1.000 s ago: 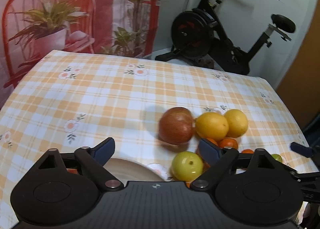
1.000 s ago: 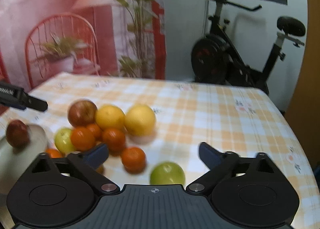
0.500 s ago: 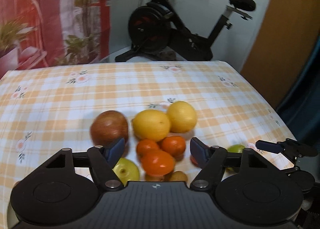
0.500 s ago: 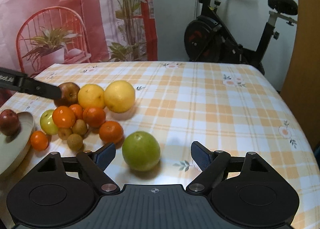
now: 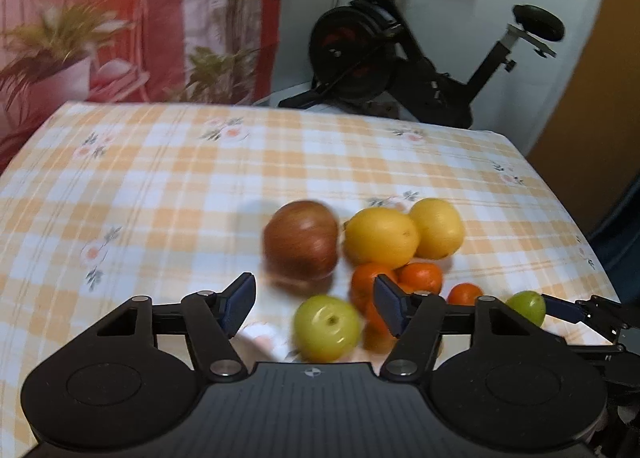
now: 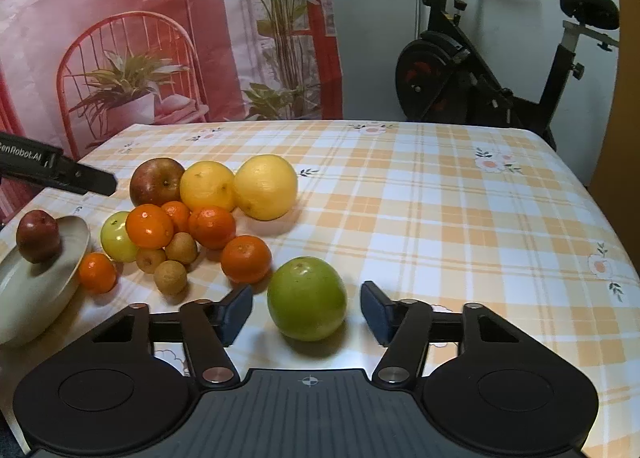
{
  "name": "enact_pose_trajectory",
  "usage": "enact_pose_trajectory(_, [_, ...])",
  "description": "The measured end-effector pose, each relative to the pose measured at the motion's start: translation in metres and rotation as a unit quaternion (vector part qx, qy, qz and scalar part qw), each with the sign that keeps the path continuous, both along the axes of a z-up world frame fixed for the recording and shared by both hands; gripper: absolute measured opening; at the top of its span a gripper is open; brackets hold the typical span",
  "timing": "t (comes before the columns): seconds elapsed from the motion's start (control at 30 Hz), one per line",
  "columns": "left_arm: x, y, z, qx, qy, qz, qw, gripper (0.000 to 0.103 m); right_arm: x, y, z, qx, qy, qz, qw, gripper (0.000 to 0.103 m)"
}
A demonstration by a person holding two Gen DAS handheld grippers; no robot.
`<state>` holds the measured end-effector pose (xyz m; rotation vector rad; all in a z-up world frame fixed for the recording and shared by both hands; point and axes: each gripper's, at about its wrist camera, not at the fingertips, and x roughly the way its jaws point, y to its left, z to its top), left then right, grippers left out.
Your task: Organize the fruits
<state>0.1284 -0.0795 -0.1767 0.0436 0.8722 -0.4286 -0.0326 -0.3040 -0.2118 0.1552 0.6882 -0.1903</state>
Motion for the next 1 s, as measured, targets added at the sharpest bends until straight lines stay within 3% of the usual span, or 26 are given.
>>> enact_pose_trajectory(0.2, [-0.007,0.006,-0.01,0.015,0.014,-0.016,0.9997,0.058,0.003,-0.002,-0.005,0.008,0.011,-0.003,1.0,0.042])
enact_pose_trajectory(0.6, [-0.014,-0.024,-0.008,-0.003,-0.001,-0.077,0.997,0.056,0.003,0.003,-0.004,0.014,0.006,-0.006,1.0,0.042])
enact_pose_trajectory(0.73, [-0.013,-0.045,-0.014,0.007,-0.001,-0.103,0.9947,0.056,0.003,0.005,-0.003,0.015,0.005,-0.006,1.0,0.042])
enact_pose_trajectory(1.0, [-0.007,-0.057,-0.025,0.016,0.005,-0.096,0.9953,0.056,0.003,0.006,-0.004,0.017,0.005,-0.007,1.0,0.042])
